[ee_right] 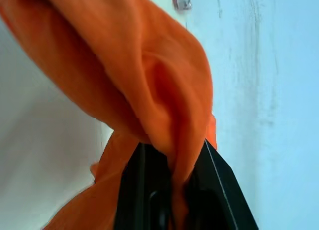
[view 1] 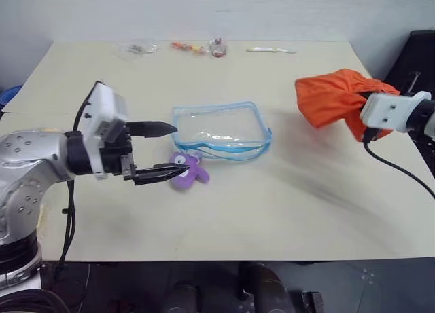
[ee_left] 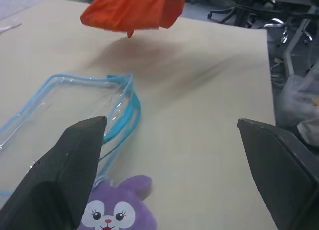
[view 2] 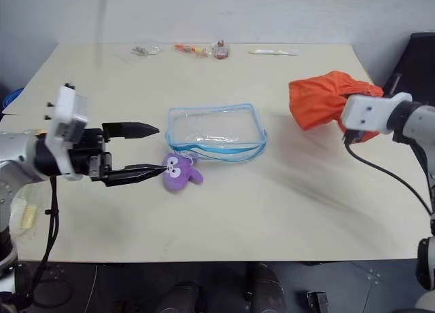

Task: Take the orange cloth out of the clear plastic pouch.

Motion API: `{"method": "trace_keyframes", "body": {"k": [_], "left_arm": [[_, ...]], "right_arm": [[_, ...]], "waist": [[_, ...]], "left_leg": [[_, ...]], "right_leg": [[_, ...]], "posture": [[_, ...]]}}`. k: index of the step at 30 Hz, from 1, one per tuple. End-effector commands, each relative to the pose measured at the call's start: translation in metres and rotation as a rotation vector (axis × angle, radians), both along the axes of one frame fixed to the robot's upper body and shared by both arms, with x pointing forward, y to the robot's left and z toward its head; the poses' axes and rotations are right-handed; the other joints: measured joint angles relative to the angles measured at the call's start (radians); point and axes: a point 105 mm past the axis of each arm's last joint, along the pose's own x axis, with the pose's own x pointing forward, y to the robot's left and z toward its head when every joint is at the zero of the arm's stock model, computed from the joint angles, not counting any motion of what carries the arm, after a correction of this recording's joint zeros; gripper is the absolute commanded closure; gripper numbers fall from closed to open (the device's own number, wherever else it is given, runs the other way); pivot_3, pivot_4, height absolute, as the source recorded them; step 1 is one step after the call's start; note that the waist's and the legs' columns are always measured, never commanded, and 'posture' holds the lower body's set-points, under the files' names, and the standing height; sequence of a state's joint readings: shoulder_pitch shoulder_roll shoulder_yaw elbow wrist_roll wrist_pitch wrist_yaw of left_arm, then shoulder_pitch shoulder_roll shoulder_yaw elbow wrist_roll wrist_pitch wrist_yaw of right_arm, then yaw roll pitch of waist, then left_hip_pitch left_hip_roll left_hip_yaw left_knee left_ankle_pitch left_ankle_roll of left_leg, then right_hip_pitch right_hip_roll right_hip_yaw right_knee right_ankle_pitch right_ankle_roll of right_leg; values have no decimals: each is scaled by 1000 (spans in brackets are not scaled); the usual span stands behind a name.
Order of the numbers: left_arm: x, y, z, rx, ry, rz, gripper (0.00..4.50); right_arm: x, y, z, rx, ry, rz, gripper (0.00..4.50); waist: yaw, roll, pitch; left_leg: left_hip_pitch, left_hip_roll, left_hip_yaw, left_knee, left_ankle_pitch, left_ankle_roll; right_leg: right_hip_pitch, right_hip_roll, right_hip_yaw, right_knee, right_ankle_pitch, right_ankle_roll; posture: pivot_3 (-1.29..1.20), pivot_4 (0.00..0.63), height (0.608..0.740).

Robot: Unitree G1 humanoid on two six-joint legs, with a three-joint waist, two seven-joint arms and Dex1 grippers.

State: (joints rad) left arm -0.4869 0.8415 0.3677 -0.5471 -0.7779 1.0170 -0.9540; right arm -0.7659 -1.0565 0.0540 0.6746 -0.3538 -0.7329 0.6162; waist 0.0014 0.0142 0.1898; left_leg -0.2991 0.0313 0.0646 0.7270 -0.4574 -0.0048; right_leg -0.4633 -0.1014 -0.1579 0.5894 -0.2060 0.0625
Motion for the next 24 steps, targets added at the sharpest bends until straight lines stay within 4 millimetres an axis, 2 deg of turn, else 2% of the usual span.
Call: {"method": "trace_keyframes", "body": {"k": [1, 3, 5, 7, 9, 10, 12, 15, 18, 22, 24], "left_arm": [[-12, 2, 3, 4, -31, -1, 22], [-18, 5, 0, 15, -40, -2, 22], [-21, 10, -4, 38, -53, 15, 22], [-23, 15, -6, 49, -47, 21, 22], [-25, 18, -6, 49, -39, 16, 22], [-27, 20, -7, 44, -24, 8, 0], [-29, 21, -7, 30, 1, -6, 0], [-31, 25, -9, 28, 21, -10, 0], [-31, 29, -12, 36, 24, -2, 0], [-30, 40, -14, 56, 27, 32, 0], [-31, 50, -19, 84, 44, 55, 0]], "right_arm": [[-6, -9, -28, -165, -42, 3, 4500], [-9, -15, -57, -164, 1, -15, 4500], [-12, -20, -74, -90, 37, -45, 4500], [-15, -21, -84, -51, 82, -49, 4500], [-15, -22, -85, 2, 92, -66, 4500], [-15, -22, -87, 36, 116, -72, 3961], [-17, -21, -89, 79, 165, -70, 3516], [-25, -19, -92, 137, 250, -54, 2488], [-32, -20, -84, 261, 316, -62, 1407], [-63, -23, -76, 418, 521, -46, 25], [-77, -38, -67, 504, 599, -103, 25]], "waist": [[-6, 0, 0], [-8, 0, 0], [-9, 0, 0], [-13, 1, 0], [-19, 2, 0], [-21, 2, 0], [-24, 2, 0], [-26, 2, 0], [-26, 2, 0], [-18, 2, 1], [-9, 3, 0]], "left_leg": [[0, 0, 0, 0, 0, 0], [-1, 1, 0, -1, 0, -1], [0, 1, 0, -1, 1, -1], [-1, 1, 1, -1, 1, -2], [-1, 1, 1, -1, 1, -2], [-1, 1, 1, -1, 1, -2], [0, 1, 0, -1, 1, -2], [0, 2, -1, -1, 1, -2], [0, 1, -1, -2, 1, -2], [0, 2, -2, -2, 1, -2], [0, 1, -1, -2, 1, -2]], "right_leg": [[0, 0, 1, 0, 0, 0], [0, 0, 2, 0, 0, -1], [0, 0, 4, 0, 0, -1], [0, 1, 4, 1, 0, -1], [0, 1, 4, 1, 0, -1], [1, 1, 4, 1, 0, -1], [1, 1, 5, 1, -1, -1], [1, 1, 6, 0, -1, -1], [1, 2, 6, 0, -1, -1], [1, 2, 5, 0, -1, -1], [1, 2, 4, 0, -1, -1]], "posture": [[0, 150, 740], [0, 150, 740], [0, 150, 740], [0, 150, 740], [0, 150, 740], [0, 150, 740], [0, 150, 740], [0, 150, 740], [0, 150, 740], [0, 150, 740], [0, 150, 740]]}}
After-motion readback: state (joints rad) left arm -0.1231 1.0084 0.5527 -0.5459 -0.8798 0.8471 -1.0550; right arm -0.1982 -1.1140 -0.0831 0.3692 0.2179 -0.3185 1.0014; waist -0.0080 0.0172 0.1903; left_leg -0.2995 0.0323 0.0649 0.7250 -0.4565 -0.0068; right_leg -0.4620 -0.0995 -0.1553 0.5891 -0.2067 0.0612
